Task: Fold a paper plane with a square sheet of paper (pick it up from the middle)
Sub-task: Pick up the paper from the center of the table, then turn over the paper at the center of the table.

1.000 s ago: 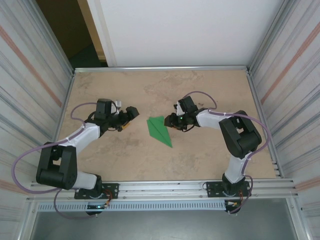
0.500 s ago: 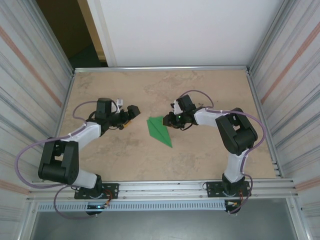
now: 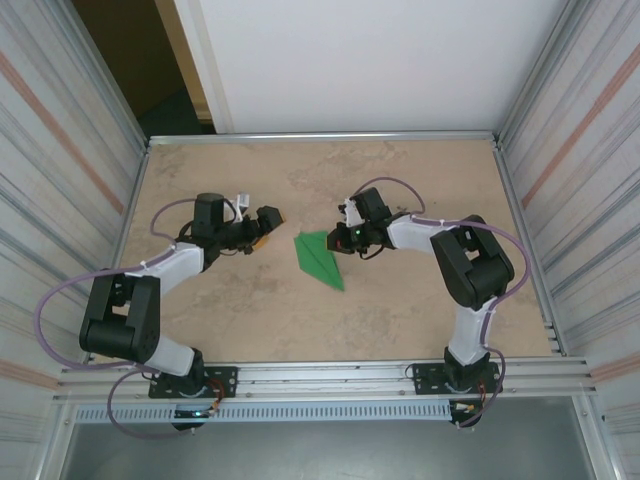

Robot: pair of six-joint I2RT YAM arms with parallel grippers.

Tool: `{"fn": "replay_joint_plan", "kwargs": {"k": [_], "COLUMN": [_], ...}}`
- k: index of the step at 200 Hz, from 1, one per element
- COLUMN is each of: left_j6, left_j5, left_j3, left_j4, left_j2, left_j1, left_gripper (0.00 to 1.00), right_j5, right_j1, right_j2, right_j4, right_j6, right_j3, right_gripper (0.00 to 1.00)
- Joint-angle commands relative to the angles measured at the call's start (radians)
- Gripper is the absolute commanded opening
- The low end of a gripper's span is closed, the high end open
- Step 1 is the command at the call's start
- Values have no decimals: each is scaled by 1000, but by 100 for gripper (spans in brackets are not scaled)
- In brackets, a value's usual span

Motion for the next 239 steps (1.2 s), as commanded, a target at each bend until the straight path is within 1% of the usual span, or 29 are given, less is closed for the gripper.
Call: {"fn": "replay_joint_plan", "kwargs": {"k": [1,48,65,83,107,125,145,166,190,206,239], "left_j6": [-28,-46,-63,-105,-168,-190,-192,-165,-137,-128,-148], "left_j5": [72,116,114,108,108,112,134,146,166,159,141], "left_j3": [-2,-3,-10,-12,-13,-3,18,38,46,36,3], "left_j4": [99,222,273,337,445,491,498,472,475,484,535], "left_j2": [-7,-58,-84,-97,-93,-78,-64,-61,-59,-65,-69], "left_j1": [-30,-111,-137,-154,-167,-185,-199,-212,-229,-235,-236], "left_gripper": [98,96,94,91,83,73,65,57,52,50,44], "right_j5": [-9,1,3,1,-16,-29,-33,-31,-42,-58,-70], "right_j1": [4,0,5,6,8,9,11,12,12,12,9], "right_j2": [-118,-286,-341,-382,-412,-414,-417,-425,-424,-417,-415], "right_j4": [75,225,282,301,336,385,426,438,457,479,496], "right_j6": [16,181,239,282,336,378,410,416,434,448,464], "right_j3": [-6,-62,-86,-89,-88,-96,-106,-110,-114,-114,-110], "right_gripper": [2,2,2,2,2,2,2,2,2,3,3]}}
